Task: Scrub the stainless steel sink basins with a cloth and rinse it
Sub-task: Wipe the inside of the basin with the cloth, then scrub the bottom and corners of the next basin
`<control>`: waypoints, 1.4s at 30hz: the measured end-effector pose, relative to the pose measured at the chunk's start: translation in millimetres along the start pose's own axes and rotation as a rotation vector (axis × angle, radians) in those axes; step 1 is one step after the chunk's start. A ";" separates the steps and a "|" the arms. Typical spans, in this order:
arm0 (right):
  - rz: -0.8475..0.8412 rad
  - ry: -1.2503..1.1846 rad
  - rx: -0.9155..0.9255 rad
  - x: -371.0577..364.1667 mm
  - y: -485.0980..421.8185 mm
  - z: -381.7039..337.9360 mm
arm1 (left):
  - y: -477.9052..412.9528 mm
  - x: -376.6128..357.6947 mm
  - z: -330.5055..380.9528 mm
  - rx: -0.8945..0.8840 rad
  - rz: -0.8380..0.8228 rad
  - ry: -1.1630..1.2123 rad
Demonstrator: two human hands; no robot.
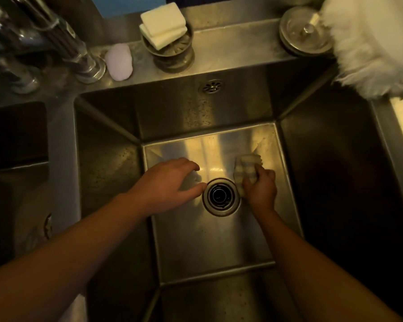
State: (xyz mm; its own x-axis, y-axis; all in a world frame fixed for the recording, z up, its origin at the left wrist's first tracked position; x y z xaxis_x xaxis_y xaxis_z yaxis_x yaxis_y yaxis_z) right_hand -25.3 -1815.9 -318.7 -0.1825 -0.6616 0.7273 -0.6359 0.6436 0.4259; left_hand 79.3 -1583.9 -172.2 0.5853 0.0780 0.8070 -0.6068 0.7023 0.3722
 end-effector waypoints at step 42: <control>-0.267 -0.557 0.522 125.9 310.5 -287.1 | 315.1 178.0 21.5 0.089 0.630 -0.002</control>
State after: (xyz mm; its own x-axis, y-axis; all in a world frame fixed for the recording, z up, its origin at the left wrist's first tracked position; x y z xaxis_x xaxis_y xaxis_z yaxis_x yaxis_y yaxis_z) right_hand -30.4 -1588.9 59.6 -0.2346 -0.9507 0.2028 -0.9538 0.2654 0.1408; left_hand -19.2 -1363.9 98.5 0.1000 0.4558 0.8845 -0.8769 0.4604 -0.1381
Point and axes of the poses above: each hand's wrist, its own y-axis away from the middle knuckle, its own x-axis out of the back of the hand, z = x × y, the point moved 1 cm from there along -y, towards the middle knuckle, and after that the axes turned 4 degrees about -x, right-handed, at the moved point
